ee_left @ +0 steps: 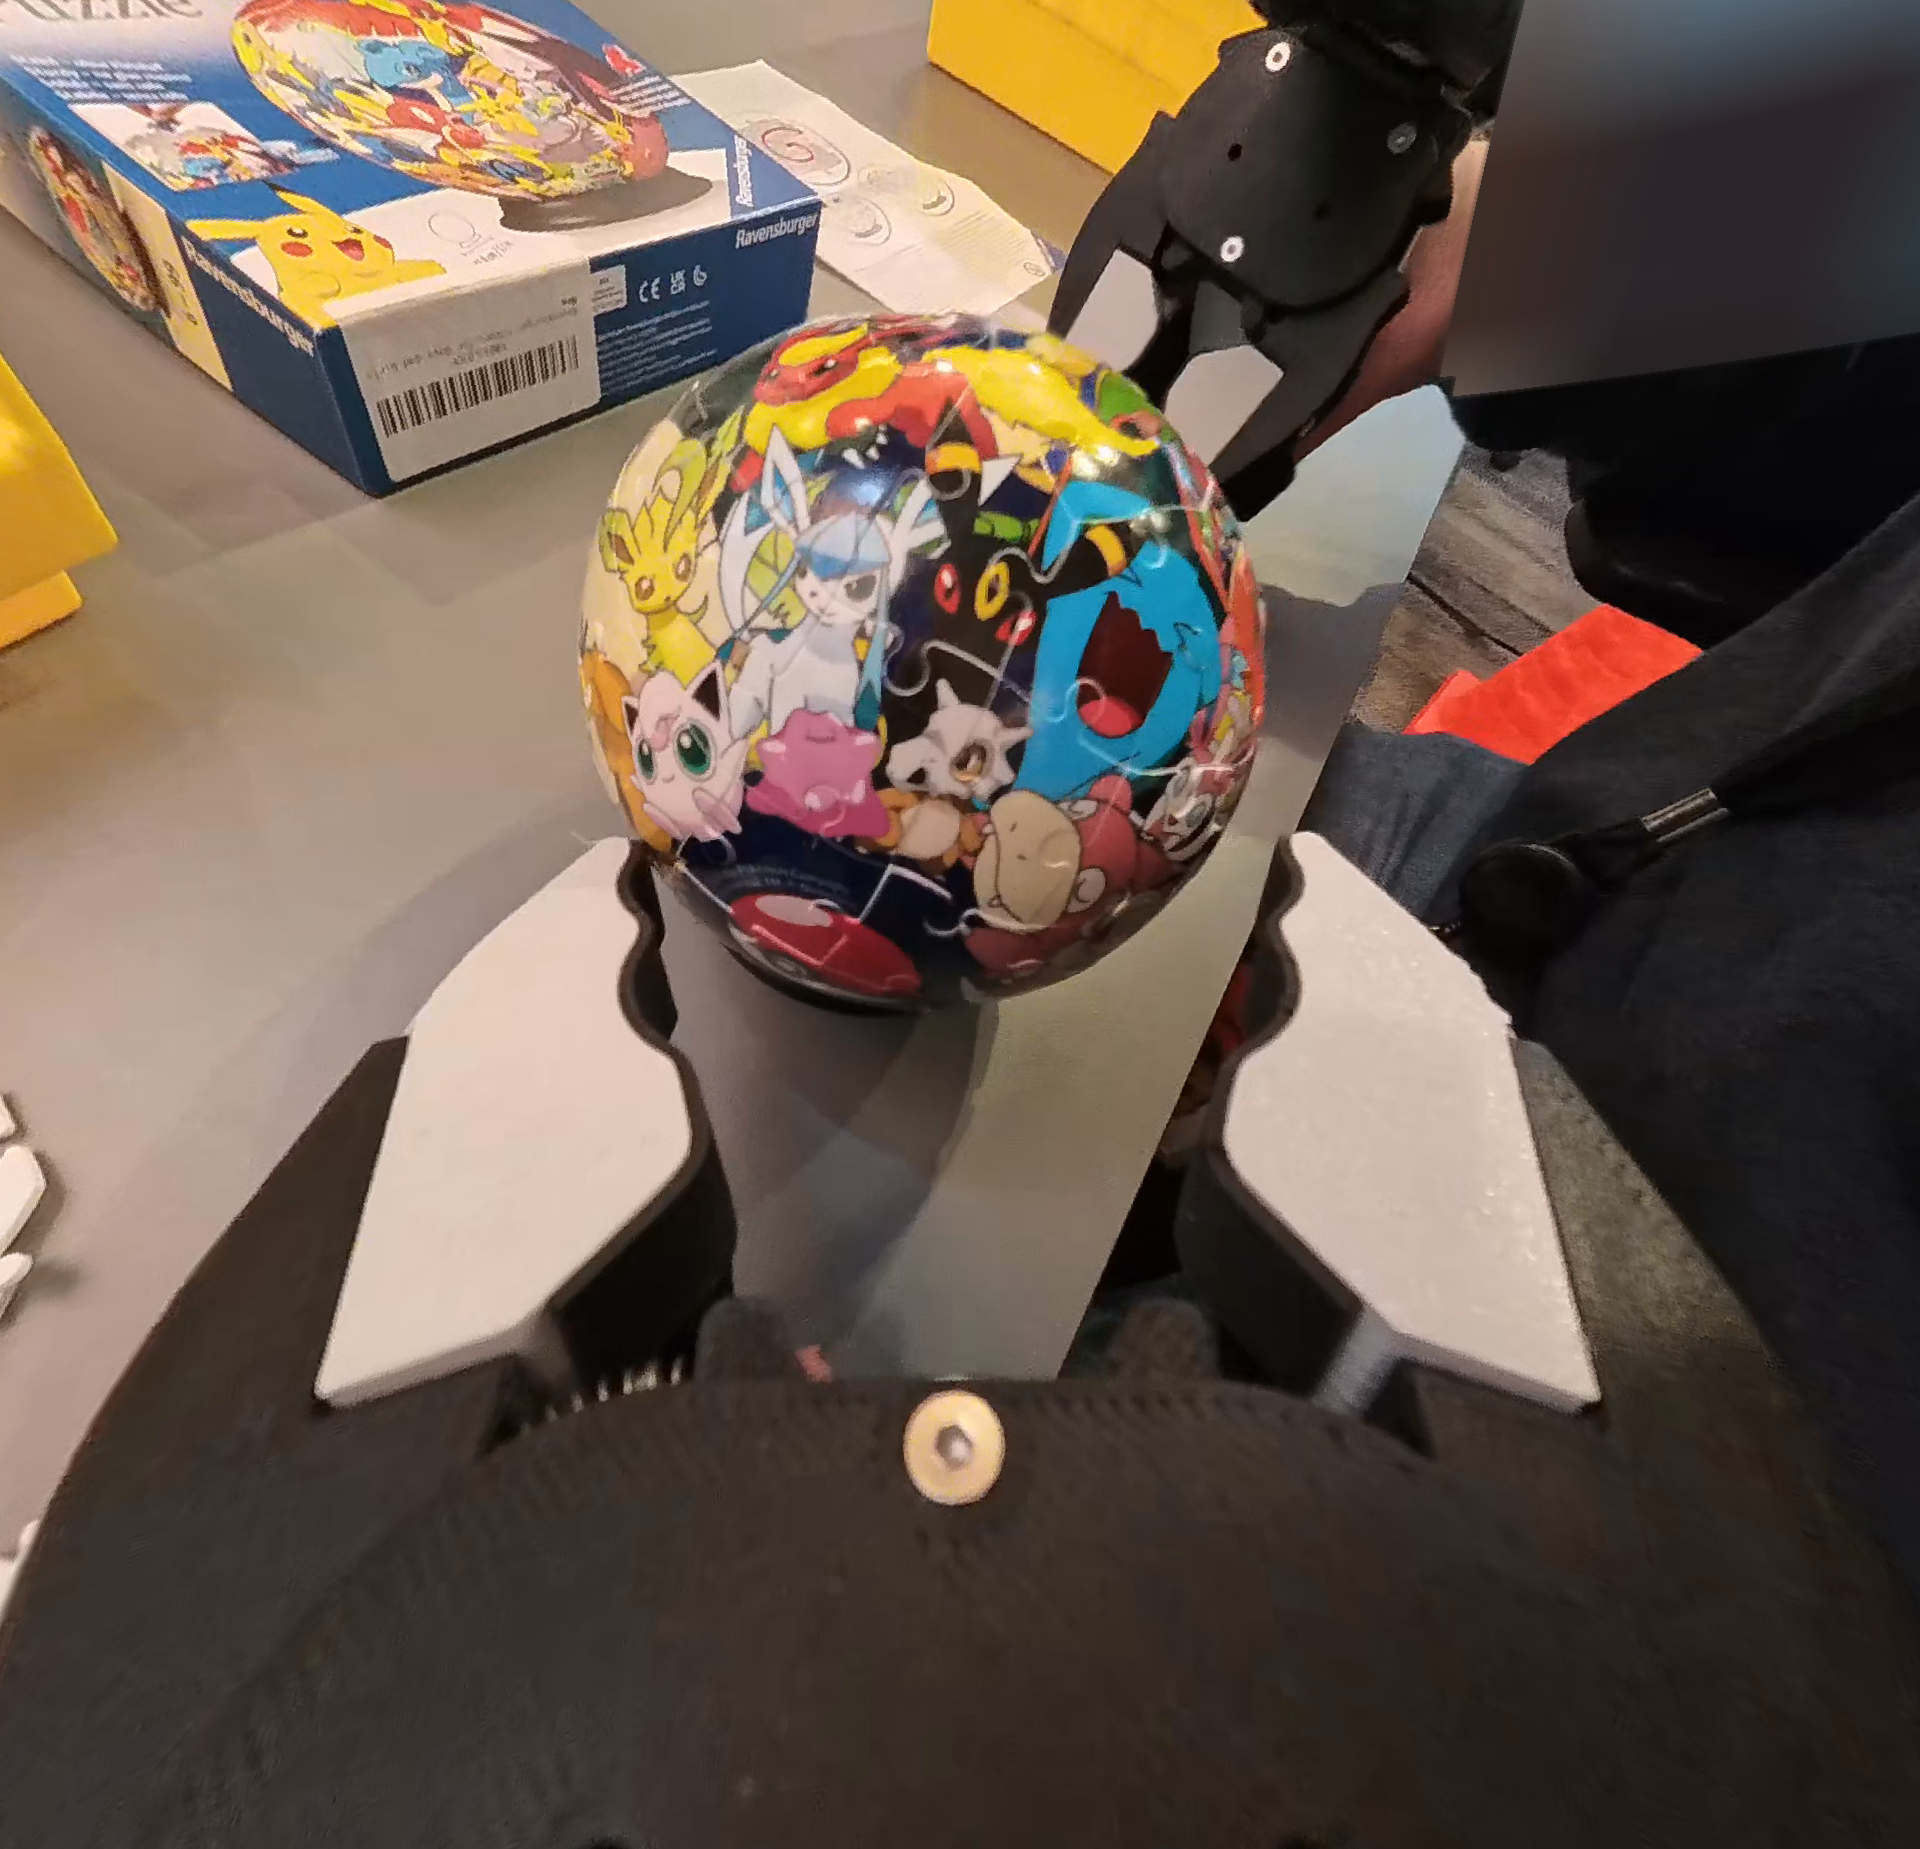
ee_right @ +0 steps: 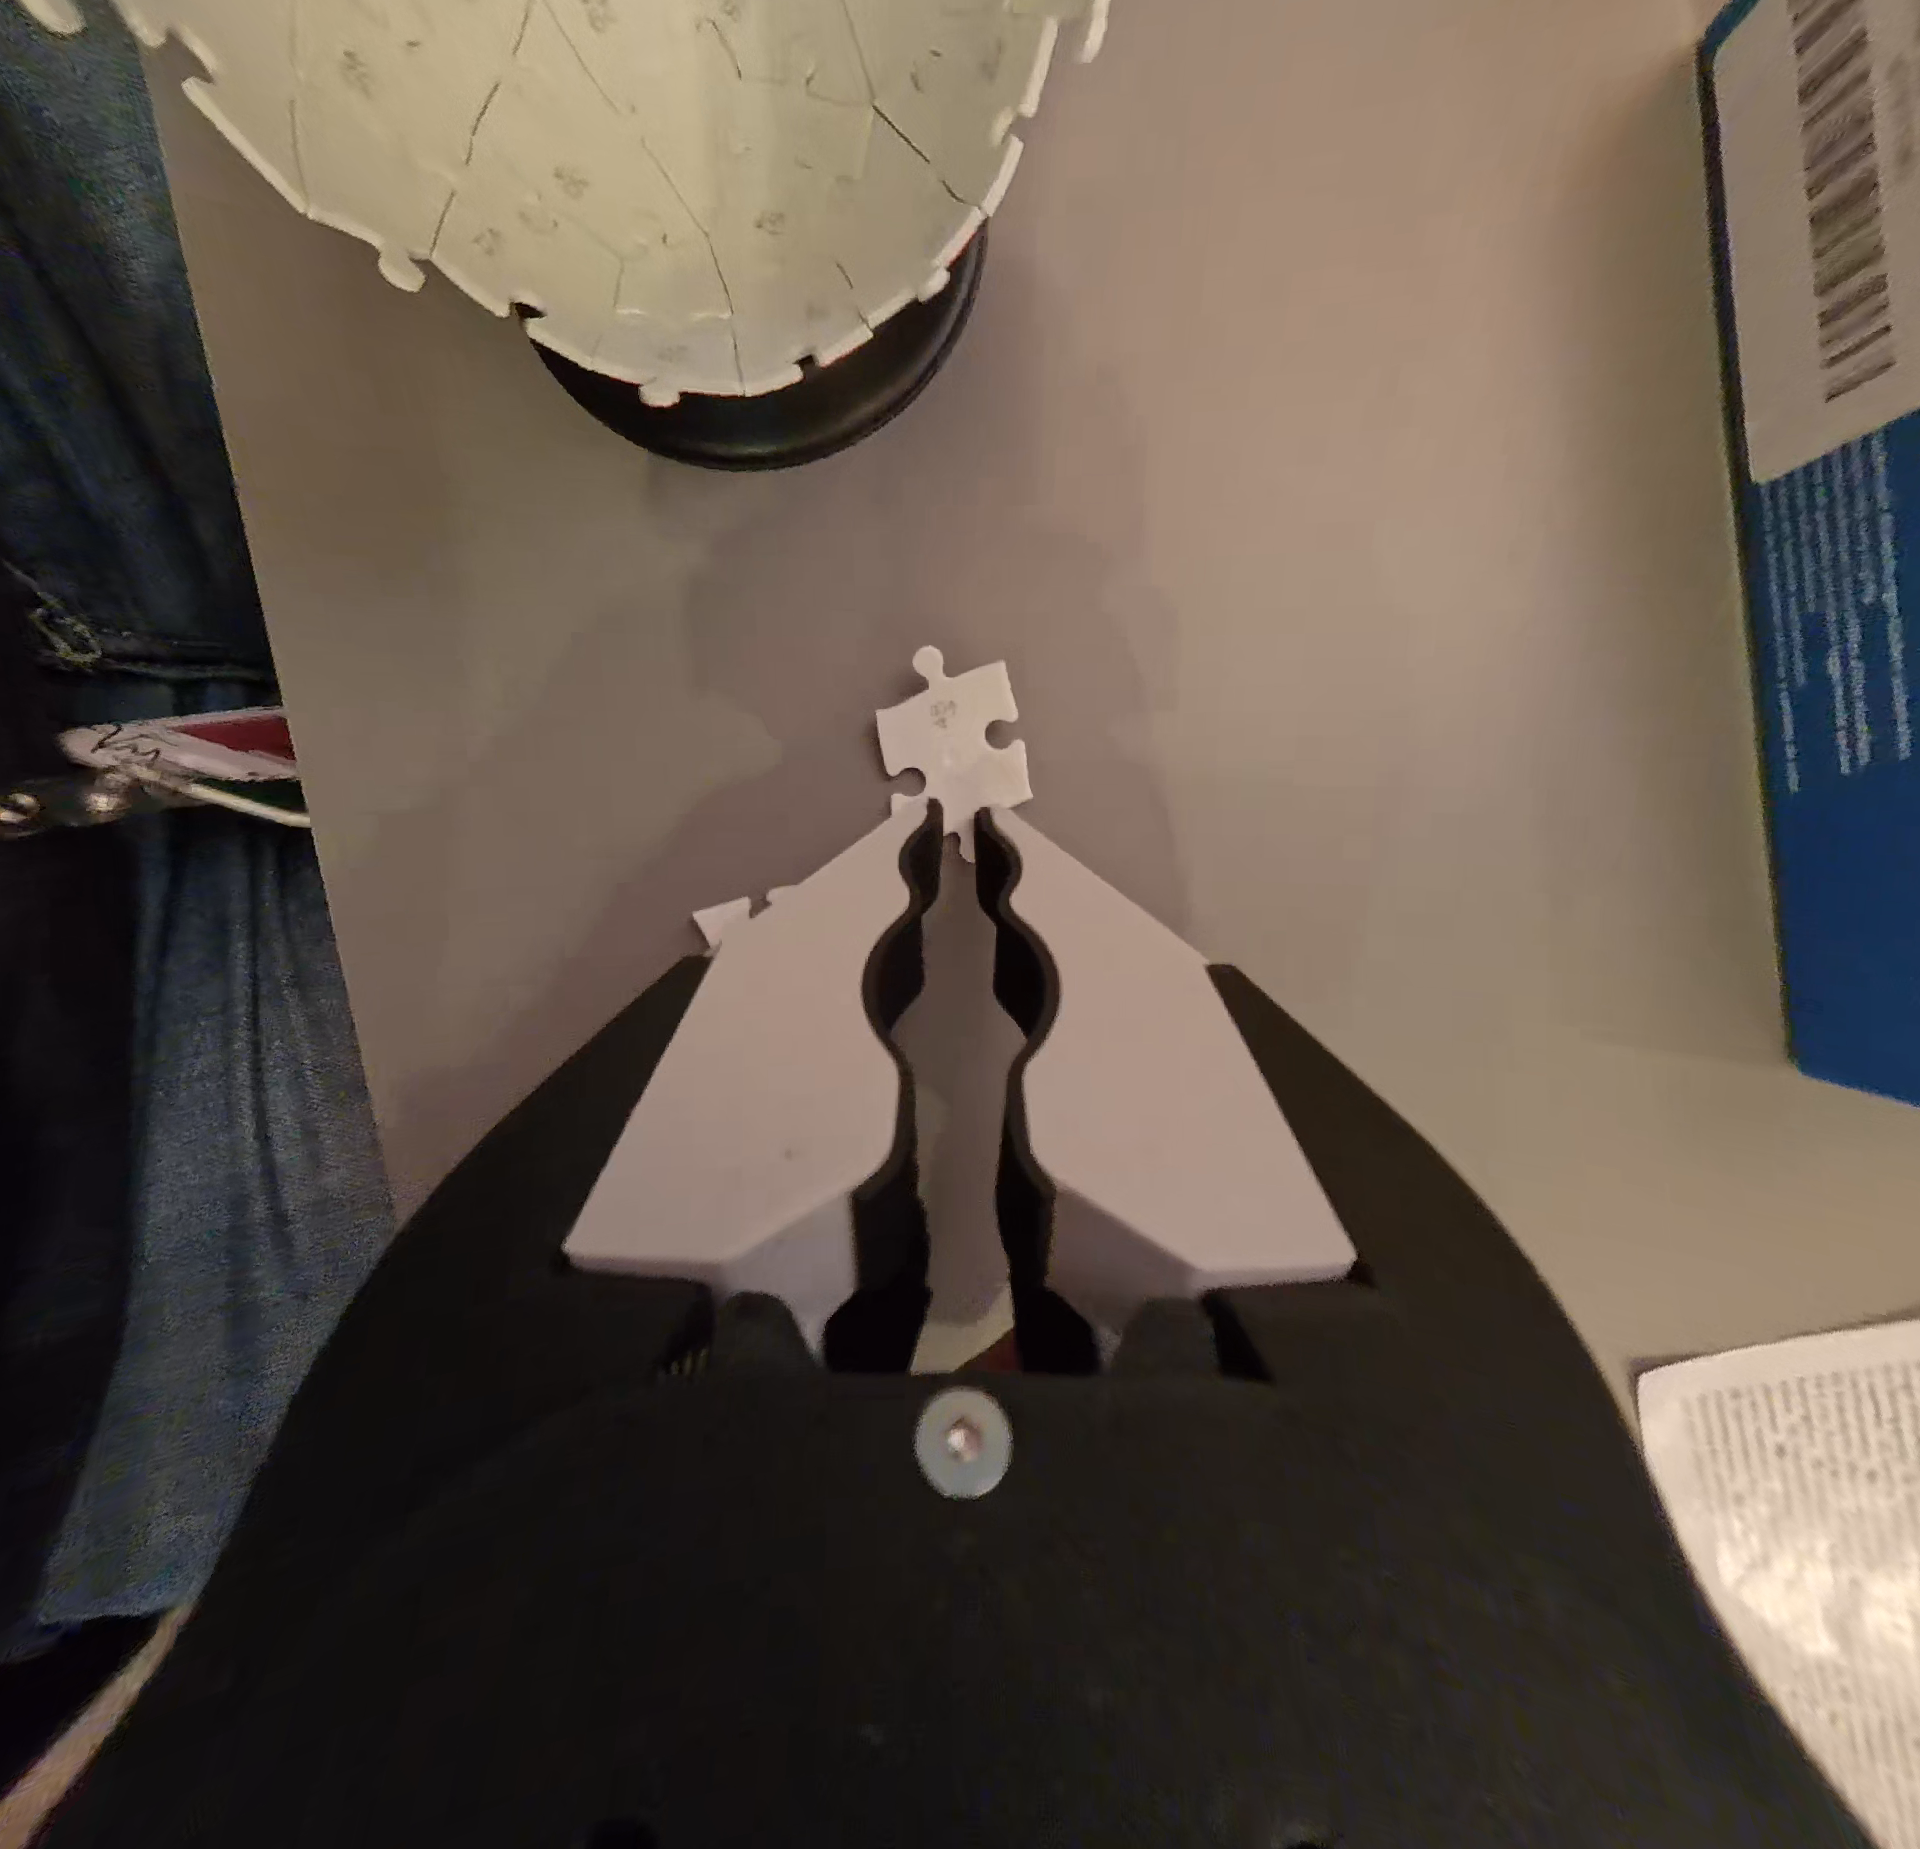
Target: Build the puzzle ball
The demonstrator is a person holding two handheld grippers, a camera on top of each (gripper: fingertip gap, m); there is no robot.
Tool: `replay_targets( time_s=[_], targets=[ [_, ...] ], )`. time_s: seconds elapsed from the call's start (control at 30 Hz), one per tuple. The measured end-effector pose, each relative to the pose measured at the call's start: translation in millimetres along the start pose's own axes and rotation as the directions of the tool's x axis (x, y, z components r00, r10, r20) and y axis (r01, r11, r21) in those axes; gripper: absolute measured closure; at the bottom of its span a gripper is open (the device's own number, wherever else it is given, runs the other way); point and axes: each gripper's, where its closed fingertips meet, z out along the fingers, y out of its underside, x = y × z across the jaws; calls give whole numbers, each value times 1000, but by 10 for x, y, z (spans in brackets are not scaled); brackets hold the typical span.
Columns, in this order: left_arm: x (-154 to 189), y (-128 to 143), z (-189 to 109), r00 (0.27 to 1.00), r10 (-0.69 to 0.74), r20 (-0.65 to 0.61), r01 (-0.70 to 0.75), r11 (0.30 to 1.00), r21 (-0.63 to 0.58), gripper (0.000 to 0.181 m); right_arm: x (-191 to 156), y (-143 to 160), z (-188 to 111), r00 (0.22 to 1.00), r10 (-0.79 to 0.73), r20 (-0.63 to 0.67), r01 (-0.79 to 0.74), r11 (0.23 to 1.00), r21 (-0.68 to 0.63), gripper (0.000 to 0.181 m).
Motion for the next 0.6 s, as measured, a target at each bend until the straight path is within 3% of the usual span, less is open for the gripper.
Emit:
replay_targets(
  time_s=[0.03, 0.2, 0.3, 0.4, 0.6],
  targets=[
    [7, -5, -6, 1000, 7, 4, -7, 1000, -2, 73, -2, -3, 2, 1000, -18, 11, 17, 1000, 6, 180],
    [28, -24, -16, 1000, 18, 16, -18, 1000, 2, 74, 59, -48, 1, 996, -88, 10, 88, 996, 21, 181],
    [38, -23, -10, 999, 30, 20, -30, 1000, -6, 74, 50, -58, -68, 999, -37, 25, 36, 999, 36, 158],
    [39, -36, -18, 999, 35, 24, -35, 999, -3, 74, 66, 29, -41, 1000, -21, -1, 21, 999, 24, 149],
    [38, -40, 3, 999, 37, 19, -37, 999, -2, 74, 64, -7, 19, 1000, -16, -25, 18, 999, 51, 164]
  ],
)
